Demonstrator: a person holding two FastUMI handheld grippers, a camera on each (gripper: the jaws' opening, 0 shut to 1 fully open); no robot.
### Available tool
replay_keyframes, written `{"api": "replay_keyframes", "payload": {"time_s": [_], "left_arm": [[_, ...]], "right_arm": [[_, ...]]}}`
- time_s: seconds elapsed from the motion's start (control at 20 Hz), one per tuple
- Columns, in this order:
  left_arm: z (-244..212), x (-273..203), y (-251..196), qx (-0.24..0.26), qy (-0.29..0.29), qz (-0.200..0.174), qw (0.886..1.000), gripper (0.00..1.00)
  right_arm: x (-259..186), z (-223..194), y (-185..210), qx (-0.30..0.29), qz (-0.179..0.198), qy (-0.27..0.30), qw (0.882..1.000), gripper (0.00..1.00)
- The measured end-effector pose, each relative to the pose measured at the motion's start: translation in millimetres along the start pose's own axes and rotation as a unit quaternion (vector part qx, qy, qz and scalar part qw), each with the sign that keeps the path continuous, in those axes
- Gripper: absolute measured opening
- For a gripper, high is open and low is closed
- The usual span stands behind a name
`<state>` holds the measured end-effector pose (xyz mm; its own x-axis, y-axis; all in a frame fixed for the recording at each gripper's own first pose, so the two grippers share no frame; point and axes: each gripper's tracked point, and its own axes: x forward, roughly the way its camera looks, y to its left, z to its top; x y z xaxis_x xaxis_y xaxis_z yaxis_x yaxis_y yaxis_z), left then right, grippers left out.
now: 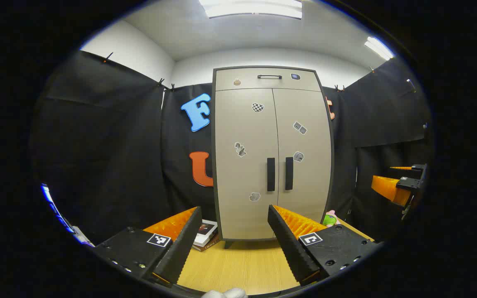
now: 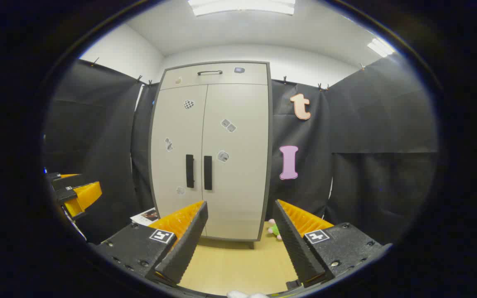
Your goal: Open the right door of the double-door shoe cabinet with the right hand, and open the left door with the left hand.
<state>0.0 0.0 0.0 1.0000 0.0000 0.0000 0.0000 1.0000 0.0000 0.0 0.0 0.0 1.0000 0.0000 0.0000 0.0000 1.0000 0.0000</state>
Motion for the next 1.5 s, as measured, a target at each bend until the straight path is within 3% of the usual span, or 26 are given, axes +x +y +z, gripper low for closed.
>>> {"api": "replay_keyframes", "payload": {"time_s": [1.0,1.25,1.5], "left_arm": [[-1,-1,3,0.004,0.0,-0.001,1.0,0.96],[-4,-1,7,0.009,0.002,0.007,1.0,0.96],[-7,-14,16,0.011,0.006,0.023,1.0,0.96]], "right_arm": [[8,-1,5,-0.005,-0.007,0.001,1.0,0.99],[30,0,17,-0.009,-0.006,-0.003,1.0,0.99],[84,10,47,-0.004,0.008,-0.016,1.0,0.99]]}}
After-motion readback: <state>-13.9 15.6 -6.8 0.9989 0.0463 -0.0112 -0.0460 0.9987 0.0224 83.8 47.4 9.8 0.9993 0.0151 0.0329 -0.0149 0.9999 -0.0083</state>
